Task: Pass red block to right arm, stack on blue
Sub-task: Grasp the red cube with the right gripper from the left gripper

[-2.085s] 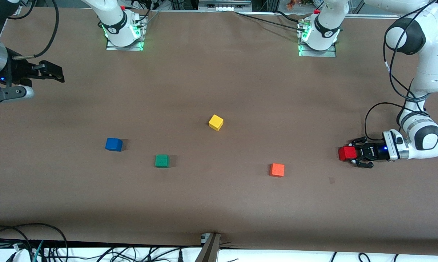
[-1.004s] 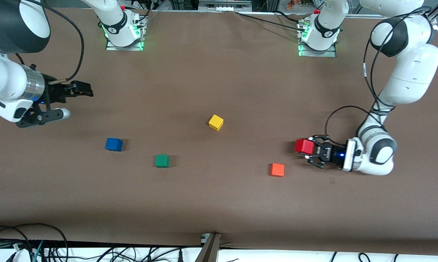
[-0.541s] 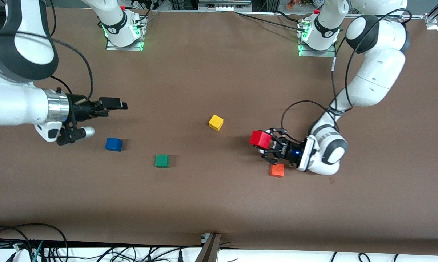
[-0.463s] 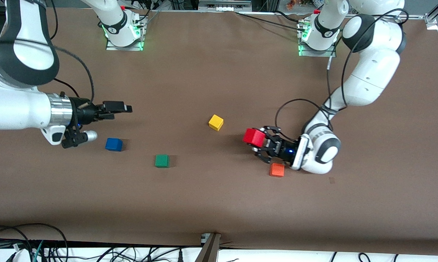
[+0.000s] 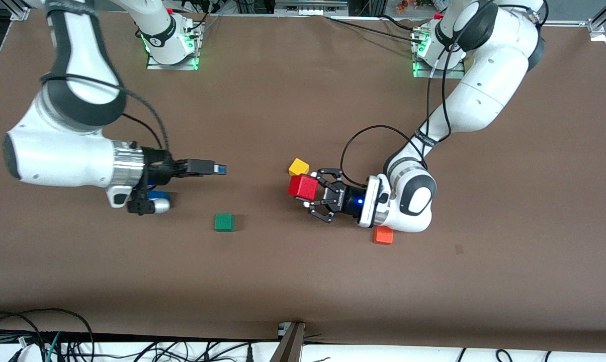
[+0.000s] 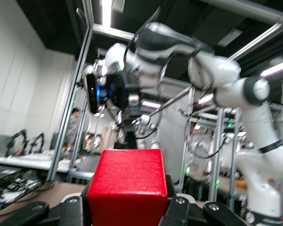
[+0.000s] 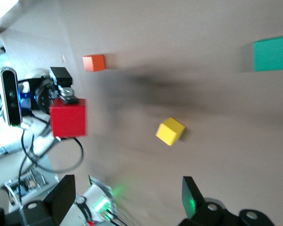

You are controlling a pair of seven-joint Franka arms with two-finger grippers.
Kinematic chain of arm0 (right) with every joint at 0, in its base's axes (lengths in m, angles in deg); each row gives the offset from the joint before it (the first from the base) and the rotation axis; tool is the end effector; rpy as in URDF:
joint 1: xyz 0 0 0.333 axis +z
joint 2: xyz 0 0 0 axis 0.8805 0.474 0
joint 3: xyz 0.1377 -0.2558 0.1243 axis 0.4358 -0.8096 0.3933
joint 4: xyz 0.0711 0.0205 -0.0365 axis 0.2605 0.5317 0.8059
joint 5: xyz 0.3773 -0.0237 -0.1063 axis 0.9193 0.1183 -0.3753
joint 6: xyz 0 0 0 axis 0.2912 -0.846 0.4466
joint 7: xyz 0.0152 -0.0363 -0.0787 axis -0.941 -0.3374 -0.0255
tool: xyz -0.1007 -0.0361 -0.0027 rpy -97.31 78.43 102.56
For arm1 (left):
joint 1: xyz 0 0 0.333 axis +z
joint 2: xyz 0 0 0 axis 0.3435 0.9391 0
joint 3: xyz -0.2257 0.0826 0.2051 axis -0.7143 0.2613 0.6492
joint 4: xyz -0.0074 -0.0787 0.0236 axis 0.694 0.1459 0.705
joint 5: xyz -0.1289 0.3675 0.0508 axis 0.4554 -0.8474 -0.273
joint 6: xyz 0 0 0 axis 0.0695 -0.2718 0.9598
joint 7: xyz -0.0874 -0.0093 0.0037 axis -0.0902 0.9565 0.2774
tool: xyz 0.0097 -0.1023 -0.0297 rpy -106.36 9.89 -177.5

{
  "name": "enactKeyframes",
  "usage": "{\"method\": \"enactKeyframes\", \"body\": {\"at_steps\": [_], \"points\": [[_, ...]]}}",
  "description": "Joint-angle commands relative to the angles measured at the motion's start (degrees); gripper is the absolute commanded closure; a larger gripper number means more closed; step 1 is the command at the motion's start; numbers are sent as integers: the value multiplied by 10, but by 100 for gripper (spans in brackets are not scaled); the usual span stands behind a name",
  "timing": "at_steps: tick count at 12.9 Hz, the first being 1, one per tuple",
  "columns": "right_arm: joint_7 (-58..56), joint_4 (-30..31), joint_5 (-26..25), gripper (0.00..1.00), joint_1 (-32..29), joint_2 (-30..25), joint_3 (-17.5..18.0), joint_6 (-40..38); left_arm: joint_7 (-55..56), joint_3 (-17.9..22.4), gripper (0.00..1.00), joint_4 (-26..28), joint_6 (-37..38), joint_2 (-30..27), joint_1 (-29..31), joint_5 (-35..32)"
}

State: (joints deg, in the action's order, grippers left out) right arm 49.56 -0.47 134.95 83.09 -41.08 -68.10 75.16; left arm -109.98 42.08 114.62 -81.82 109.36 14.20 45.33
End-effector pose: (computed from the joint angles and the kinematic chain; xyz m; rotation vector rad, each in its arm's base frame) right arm 0.6471 0.2475 0.4636 -2.4322 0.1678 0.2983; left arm 0.6657 -0.3728 0.2379 1.0072 -0.9641 1.0807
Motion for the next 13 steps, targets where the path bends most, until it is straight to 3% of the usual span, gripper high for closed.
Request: {"method": "enactKeyframes", "body": {"at_steps": [1, 4, 13], "points": [[76, 0, 9, 0, 42, -5, -3, 50, 8, -8, 100, 9, -81, -27, -41, 47], [121, 1, 9, 0, 78, -5, -4, 99, 11, -41, 100, -5, -173, -37, -63, 70], [48, 6, 2, 0, 45, 0, -8, 70, 32, -49, 100, -5, -180, -51, -61, 74]]}}
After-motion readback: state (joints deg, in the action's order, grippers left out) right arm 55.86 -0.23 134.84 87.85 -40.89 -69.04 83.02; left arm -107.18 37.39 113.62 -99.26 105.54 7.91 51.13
